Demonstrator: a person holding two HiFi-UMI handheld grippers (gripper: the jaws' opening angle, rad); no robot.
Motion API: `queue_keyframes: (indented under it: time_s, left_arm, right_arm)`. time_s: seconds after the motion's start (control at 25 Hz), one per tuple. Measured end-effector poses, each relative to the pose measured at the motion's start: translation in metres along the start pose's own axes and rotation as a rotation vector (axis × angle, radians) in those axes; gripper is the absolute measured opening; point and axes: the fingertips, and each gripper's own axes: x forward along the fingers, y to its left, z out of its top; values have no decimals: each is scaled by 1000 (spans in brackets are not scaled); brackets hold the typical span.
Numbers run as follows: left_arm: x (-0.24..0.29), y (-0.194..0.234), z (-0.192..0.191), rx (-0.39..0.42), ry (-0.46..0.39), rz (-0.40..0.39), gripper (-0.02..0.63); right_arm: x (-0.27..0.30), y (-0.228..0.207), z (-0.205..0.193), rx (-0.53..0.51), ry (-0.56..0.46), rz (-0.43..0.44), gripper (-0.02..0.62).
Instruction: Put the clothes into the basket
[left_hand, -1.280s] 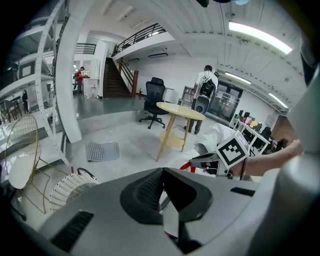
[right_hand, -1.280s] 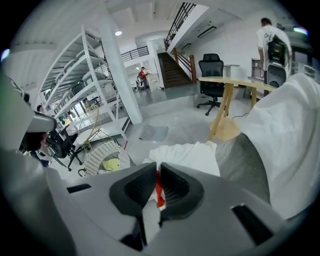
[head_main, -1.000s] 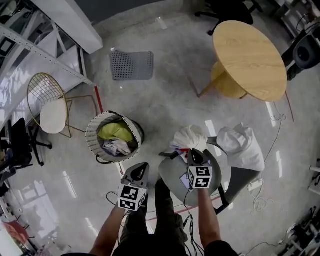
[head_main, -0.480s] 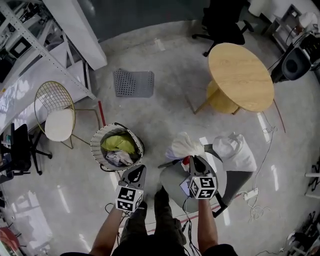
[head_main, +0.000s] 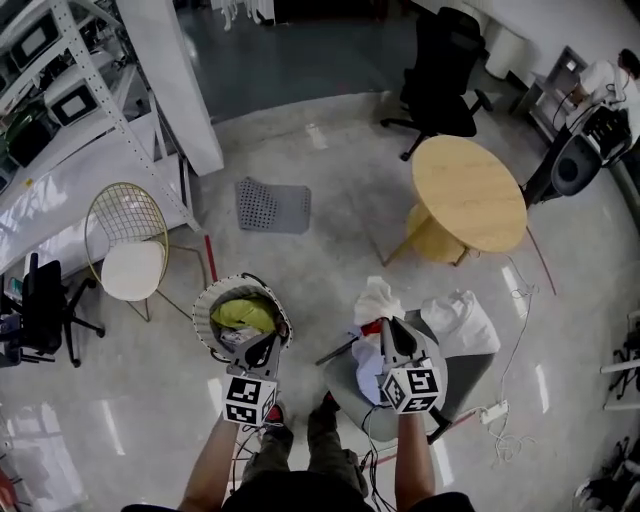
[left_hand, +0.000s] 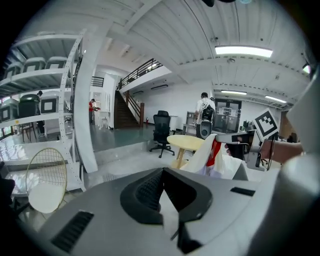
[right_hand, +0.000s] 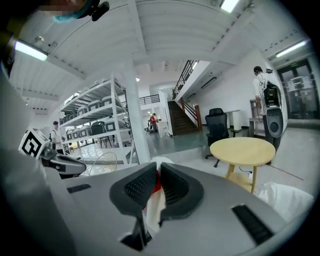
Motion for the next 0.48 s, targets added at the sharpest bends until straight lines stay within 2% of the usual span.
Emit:
queue_keyframes:
  time_s: [0.24,0.48]
  left_arm:
    - [-37,24,25,16,-61,41,6]
    - [-79,48,44,22,-128,72,7]
  right_arm:
    - [-10,48,45,-61,-73,52,44]
    - [-21,96,78,-71,-142,93,44]
